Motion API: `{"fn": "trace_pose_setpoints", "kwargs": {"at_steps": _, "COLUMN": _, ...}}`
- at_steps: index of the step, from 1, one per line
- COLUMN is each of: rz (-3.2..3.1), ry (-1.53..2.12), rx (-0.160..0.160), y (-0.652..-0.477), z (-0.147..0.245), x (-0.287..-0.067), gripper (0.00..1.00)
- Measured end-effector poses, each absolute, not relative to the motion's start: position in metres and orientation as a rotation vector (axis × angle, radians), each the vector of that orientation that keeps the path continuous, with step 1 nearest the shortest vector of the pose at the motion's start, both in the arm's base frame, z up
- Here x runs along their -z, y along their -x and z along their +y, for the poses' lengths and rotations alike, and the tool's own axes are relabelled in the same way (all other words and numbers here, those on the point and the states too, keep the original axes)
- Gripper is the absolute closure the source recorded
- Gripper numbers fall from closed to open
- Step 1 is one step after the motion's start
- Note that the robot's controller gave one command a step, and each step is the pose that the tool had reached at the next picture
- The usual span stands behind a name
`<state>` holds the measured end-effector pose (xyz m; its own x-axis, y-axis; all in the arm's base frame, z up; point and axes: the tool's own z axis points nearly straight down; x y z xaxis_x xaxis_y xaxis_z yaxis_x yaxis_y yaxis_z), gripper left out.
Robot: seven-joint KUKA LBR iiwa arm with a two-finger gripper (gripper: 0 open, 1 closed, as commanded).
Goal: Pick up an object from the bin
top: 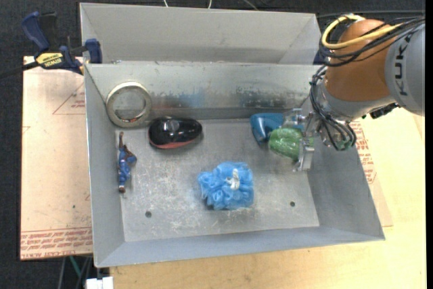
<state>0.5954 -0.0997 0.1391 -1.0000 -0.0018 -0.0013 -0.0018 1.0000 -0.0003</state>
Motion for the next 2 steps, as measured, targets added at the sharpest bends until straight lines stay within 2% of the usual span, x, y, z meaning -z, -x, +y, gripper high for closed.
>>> {"fn": "trace_pose_setpoints", "kwargs": {"at_steps": 1, "rz": 3.126, "ry": 0.09, "rx": 0.005, "y": -0.6017, "z": -0.0928, "x": -0.39, "gripper": 1.0}}
{"fn": "trace_pose_setpoints", "kwargs": {"at_steps": 2, "rz": 3.135, "ry": 0.092, "rx": 0.0, "y": -0.6009, "z": -0.0921, "x": -0.3846, "gripper": 1.0}}
